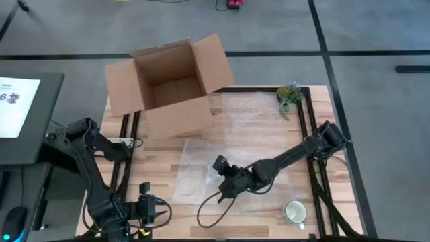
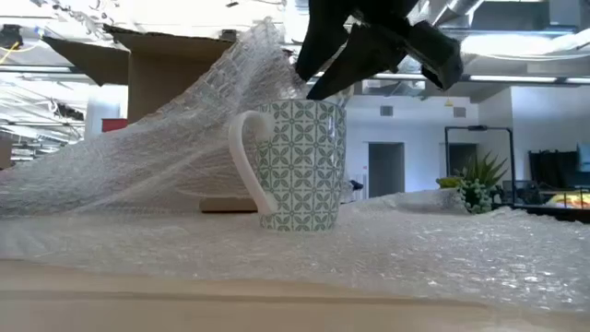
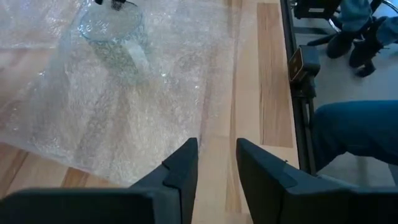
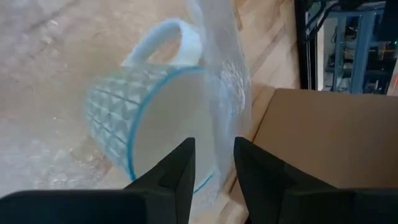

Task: Wrap mug
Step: Wrap the green patterned mug with the bubble wrap

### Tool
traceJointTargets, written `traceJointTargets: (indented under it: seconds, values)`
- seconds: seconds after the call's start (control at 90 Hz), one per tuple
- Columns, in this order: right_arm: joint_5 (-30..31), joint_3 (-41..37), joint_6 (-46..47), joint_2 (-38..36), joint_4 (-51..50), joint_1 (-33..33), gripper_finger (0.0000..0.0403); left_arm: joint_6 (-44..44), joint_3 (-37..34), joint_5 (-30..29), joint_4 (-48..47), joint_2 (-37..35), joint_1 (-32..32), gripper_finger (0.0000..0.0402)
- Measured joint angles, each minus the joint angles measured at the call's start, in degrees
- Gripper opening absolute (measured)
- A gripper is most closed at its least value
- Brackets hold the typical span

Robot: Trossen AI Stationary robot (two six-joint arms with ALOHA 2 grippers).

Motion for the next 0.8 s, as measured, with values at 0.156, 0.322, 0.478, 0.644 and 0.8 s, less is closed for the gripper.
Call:
traceJointTargets:
  seconds: [0.156,0.322,0.478,0.644,0.8]
  values:
    - [-4.0,0.0,-0.4,0.0,0.4,-1.0,0.0139,0.0,0.0,0.0,0.1,0.0,0.0,0.009]
    - [-6.8,0.0,-2.3,0.0,2.5,-2.3,0.0205,0.0,0.0,0.0,0.1,0.0,0.0,0.009]
    - [-6.5,0.0,-6.8,0.0,9.0,-2.9,0.0181,0.0,0.0,0.0,0.1,0.0,0.0,0.009]
    - [-4.9,0.0,-5.9,0.0,12.2,-3.3,0.0041,0.0,0.0,0.0,0.1,0.0,0.0,0.009]
    - [4.7,0.0,-5.6,-0.4,12.5,-1.2,0.0005,0.0,0.0,0.0,0.1,0.0,0.0,0.009]
